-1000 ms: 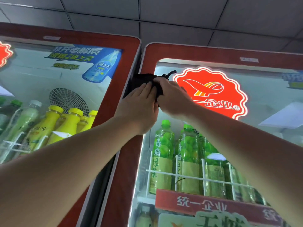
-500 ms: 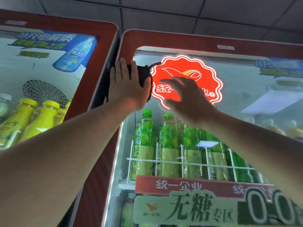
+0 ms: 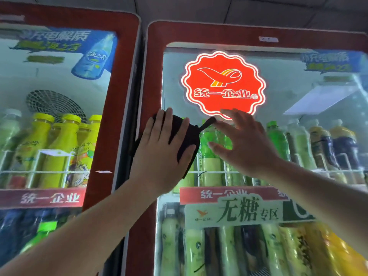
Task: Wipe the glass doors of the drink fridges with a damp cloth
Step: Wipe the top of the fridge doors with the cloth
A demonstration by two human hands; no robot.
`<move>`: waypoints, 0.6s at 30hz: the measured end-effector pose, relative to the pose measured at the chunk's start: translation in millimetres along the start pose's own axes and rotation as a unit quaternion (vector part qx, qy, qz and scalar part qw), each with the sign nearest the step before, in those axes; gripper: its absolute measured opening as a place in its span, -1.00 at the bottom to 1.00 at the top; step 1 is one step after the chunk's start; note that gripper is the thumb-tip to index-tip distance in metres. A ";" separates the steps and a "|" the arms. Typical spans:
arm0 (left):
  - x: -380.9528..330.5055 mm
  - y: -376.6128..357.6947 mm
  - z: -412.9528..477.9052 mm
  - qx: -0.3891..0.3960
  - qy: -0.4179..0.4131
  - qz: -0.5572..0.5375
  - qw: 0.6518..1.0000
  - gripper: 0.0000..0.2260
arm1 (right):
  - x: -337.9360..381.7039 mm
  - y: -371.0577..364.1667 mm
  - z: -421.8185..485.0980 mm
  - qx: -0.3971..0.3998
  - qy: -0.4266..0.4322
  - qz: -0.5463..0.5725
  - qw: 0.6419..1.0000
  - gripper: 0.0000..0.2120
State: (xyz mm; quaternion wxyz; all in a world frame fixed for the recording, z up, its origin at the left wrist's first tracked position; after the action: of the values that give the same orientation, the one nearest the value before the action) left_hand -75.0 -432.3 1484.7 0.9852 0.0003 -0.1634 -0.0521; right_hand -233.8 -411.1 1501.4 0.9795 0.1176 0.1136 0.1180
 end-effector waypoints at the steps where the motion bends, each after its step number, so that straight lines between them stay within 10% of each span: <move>1: -0.8 -0.9 -2.4 0.009 -0.015 0.002 1.000 -0.40 | 0.5 -1.8 -3.2 0.009 -0.003 -0.009 1.000 -0.35; 11: 17.1 3.6 82.1 0.112 -0.101 0.060 0.987 -0.05 | -14.9 3.2 -23.9 0.042 0.002 -0.051 0.998 -0.45; 18: 11.4 -4.2 119.0 0.033 0.042 0.021 0.998 -0.35 | -50.4 20.3 -33.8 0.045 -0.044 -0.077 0.995 -0.33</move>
State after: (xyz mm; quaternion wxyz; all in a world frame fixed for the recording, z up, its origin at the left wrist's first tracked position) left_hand -103.0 -435.7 1601.0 0.9915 0.0316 -0.1234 -0.0254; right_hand -294.1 -398.1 1484.5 0.9834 0.1579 0.0840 0.0315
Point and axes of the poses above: each hand's wrist, its own z-axis towards the middle knuckle, its own y-axis out of the back of the hand, x = y × z, the point moved 9 cm from there along z, towards the middle knuckle, and after that the axes turned 2 degrees about -x, right-handed, at the moved point
